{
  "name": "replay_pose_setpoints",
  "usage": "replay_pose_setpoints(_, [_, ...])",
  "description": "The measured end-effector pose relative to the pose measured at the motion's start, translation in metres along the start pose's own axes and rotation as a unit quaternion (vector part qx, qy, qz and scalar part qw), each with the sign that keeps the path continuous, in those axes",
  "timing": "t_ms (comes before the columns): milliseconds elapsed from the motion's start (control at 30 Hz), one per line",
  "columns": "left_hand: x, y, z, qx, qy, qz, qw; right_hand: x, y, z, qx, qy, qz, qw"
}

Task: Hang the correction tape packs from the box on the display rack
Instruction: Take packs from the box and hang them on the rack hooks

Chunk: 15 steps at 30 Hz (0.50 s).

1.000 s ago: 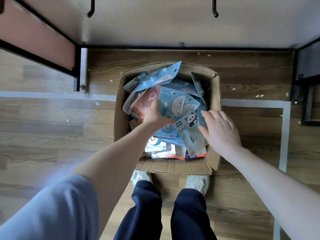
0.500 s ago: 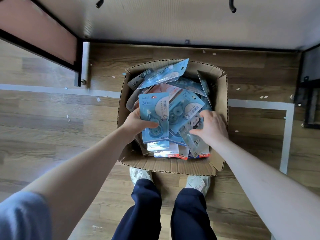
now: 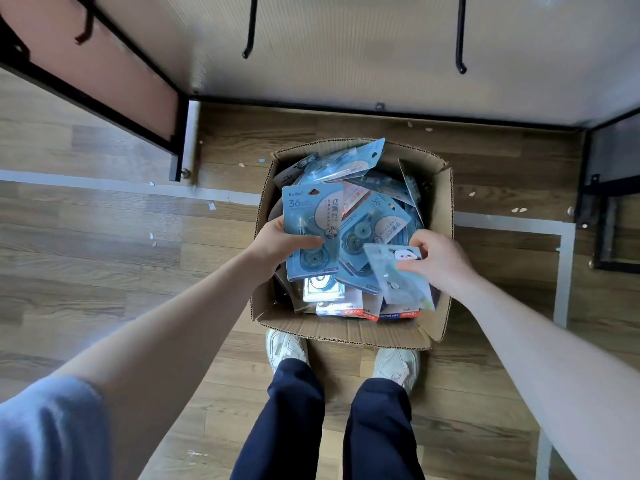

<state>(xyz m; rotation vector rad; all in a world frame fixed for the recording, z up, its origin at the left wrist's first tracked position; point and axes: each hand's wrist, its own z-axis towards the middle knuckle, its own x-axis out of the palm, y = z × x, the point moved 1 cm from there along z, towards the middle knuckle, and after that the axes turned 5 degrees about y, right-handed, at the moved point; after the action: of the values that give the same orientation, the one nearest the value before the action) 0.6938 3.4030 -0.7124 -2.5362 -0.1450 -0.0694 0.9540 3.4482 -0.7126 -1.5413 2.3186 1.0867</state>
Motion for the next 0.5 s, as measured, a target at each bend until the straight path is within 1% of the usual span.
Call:
replay_pose_setpoints(133, [0.002,-0.016,-0.020,0.012,-0.013,-0.012,1.000,-0.015,0.017,-0.011,-0.002,-0.032,0.079,0.996])
replay_pose_setpoints(267, [0.004,-0.039,-0.046,0.029,-0.031,-0.009,0.999,-0.042,0.036,-0.027,-0.023,-0.061,0.149,0.987])
replay_pose_setpoints(400, [0.009,-0.066,-0.071,0.053,-0.032,-0.010,0.998,-0.073,0.058,-0.047,-0.047,-0.101,0.193,0.975])
replay_pose_setpoints(500, [0.013,-0.088,-0.089,0.077,-0.039,-0.013,0.996,-0.097,0.073,-0.061,-0.046,-0.128,0.224,0.965])
